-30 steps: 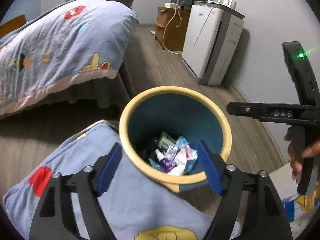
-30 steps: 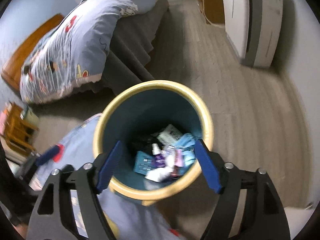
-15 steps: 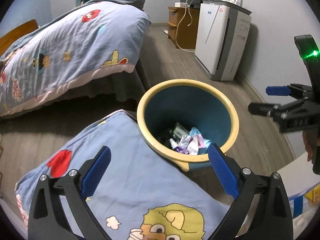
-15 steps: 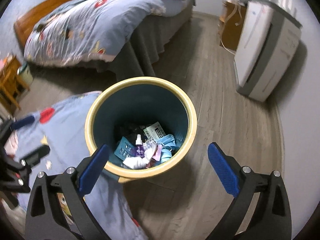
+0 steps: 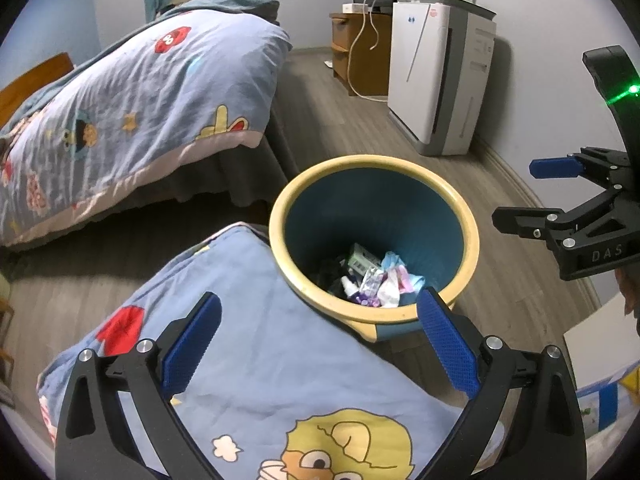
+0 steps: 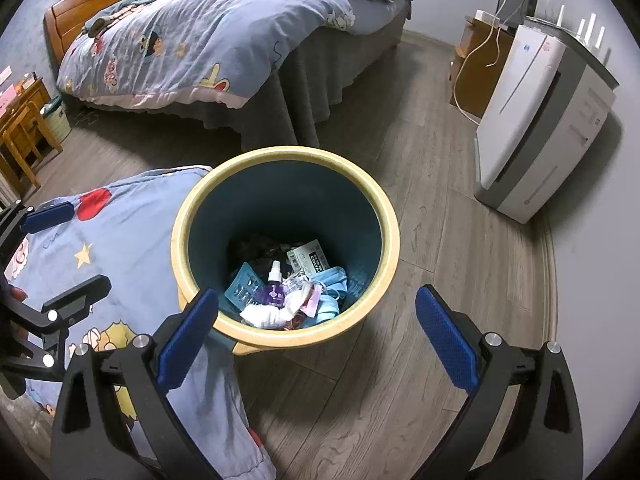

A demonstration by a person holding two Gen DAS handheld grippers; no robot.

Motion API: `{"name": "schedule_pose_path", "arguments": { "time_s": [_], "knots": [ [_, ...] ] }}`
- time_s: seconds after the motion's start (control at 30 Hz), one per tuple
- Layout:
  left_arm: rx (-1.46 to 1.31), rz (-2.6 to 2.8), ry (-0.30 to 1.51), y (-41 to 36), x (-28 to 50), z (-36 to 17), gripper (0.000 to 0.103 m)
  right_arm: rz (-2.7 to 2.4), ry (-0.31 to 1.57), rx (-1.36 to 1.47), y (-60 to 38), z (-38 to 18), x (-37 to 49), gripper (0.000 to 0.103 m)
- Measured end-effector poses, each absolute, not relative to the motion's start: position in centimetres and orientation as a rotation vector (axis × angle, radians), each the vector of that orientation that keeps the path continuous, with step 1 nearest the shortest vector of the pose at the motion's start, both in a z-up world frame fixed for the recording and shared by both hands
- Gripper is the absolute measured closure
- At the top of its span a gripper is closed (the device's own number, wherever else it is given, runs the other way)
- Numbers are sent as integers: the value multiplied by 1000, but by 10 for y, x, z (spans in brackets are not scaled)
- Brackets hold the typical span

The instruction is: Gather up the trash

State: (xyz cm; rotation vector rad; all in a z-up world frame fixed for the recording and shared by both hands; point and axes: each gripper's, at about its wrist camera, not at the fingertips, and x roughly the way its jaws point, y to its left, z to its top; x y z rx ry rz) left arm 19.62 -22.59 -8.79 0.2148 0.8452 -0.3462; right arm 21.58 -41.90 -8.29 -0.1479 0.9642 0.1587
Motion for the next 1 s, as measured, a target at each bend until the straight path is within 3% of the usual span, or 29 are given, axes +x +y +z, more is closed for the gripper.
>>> {"name": "schedule_pose_path", "arguments": {
  "time_s": [1.0],
  "knots": [
    [213,-347,840,-226,196,-87,6,150,975,-151,-419,-84,219,6]
  ]
}}
